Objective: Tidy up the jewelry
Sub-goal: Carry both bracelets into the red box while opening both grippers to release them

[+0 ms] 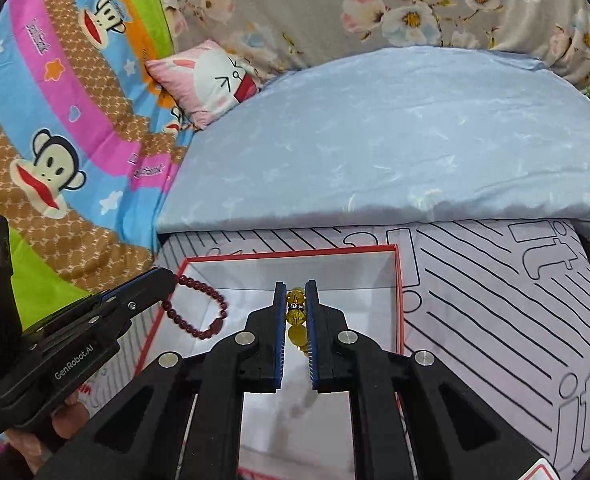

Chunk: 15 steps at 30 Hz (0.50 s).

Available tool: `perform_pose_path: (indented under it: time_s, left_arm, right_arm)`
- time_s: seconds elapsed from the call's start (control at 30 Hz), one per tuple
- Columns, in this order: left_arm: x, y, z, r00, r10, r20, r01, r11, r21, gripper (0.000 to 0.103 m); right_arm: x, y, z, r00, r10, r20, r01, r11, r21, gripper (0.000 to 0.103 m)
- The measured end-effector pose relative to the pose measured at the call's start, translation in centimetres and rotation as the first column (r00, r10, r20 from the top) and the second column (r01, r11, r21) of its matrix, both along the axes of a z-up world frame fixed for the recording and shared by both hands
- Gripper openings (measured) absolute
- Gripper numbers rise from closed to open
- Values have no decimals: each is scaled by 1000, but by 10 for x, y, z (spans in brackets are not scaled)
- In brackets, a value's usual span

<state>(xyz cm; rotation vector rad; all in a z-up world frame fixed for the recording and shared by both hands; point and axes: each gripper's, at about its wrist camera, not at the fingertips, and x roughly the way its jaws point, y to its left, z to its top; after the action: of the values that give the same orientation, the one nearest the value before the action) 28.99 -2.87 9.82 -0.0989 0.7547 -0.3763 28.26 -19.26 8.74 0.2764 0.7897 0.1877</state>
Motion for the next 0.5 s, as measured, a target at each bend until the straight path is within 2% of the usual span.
perform_pose_path:
  time_s: [0.13, 0.17, 0.2, 0.23, 0.27, 0.37, 0.5]
  left_arm:
    - [19, -5, -17, 1000, 5, -23, -5, 1000, 26, 8]
    - [22, -4, -19, 1000, 17, -26, -16, 999, 29, 13]
    - [26, -2, -22, 998, 42, -38, -41, 999, 32, 32]
    - [27, 0, -22, 998, 55, -36, -54, 998, 24, 48]
    - [27, 4, -21, 997, 68, -25, -67, 998, 17, 51]
    - [17, 13, -13, 995, 94, 19, -94, 995, 35, 52]
    - [-5, 24, -4, 992, 116, 42, -118, 992, 49, 52]
  right_arm:
    - [20, 3, -19, 999, -15, -29, 14, 998, -58, 10]
    - [21, 2, -21, 999, -28, -25, 26, 997, -75, 18]
    - [22, 2, -22, 998, -55, -16, 53, 992, -111, 23]
    - [20, 0, -21, 998, -70, -4, 69, 989, -130, 36]
    - [17, -3, -18, 996, -83, 15, 84, 986, -142, 45]
    - [-1, -7, -4, 993, -92, 74, 103, 982, -158, 49]
    - [-33, -10, 8, 991, -82, 107, 99, 982, -163, 50]
